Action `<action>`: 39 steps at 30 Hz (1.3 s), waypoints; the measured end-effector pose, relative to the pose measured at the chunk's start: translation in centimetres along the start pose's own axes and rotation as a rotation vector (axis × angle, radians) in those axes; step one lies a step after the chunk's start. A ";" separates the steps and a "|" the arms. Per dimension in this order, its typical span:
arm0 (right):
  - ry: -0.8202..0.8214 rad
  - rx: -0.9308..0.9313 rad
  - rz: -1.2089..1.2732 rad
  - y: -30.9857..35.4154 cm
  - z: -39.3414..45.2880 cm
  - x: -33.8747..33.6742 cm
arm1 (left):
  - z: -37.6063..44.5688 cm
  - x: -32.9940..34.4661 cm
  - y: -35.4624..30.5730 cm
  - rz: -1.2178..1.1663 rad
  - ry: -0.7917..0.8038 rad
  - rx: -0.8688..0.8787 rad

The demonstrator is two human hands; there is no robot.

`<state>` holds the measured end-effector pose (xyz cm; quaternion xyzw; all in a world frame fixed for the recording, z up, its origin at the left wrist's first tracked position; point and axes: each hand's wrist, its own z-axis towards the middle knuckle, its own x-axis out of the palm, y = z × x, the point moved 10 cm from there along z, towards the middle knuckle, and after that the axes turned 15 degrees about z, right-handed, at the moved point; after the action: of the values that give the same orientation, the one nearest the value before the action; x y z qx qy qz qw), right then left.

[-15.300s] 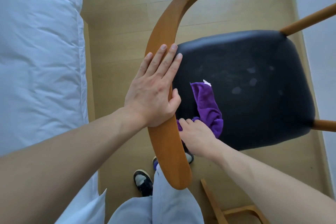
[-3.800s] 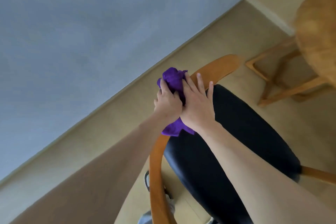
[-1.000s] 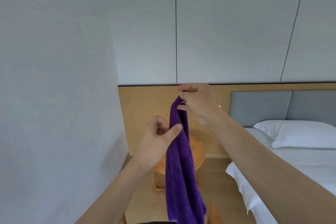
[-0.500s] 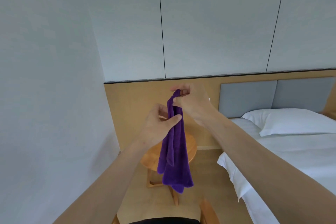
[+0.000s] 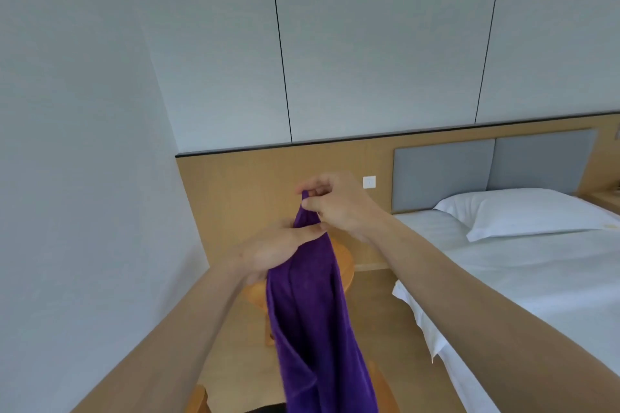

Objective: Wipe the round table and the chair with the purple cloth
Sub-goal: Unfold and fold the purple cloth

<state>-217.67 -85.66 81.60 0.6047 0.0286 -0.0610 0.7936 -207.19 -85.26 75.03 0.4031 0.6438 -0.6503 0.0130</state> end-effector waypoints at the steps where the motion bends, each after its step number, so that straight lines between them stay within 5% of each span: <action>1: 0.027 0.017 -0.015 -0.7 -0.2 0.2 | -0.4 0.2 0.6 0.020 0.045 -0.046; 5: 0.063 0.037 0.005 -2.5 -0.9 0.6 | -2.4 0.8 3.2 -0.036 0.174 -0.187; 8: 0.068 0.033 0.017 -3.8 -1.5 0.0 | -3.3 0.6 5.3 -0.338 0.038 -0.239; 16: -0.133 0.294 0.024 -13.8 -4.6 -5.2 | -5.3 -5.3 4.7 -0.808 -0.269 0.046; 21: -0.026 0.674 0.067 -21.3 -6.6 -0.9 | -6.2 -8.4 0.5 -0.790 -0.241 0.224; 28: 0.069 0.688 0.652 -21.4 -5.3 6.0 | -7.1 -10.8 -0.3 -0.583 -0.317 0.122; 35: 0.304 0.704 0.609 -18.0 -4.3 7.9 | -7.7 -13.1 7.1 -0.430 -0.445 -0.053; 39: 0.305 0.731 0.274 -18.2 -3.6 5.3 | -9.4 -14.6 13.8 -0.401 -0.530 -0.206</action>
<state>-214.67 -87.33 62.57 0.8468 0.0416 0.1292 0.5143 -185.15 -87.03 72.97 0.0821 0.7467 -0.6536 0.0923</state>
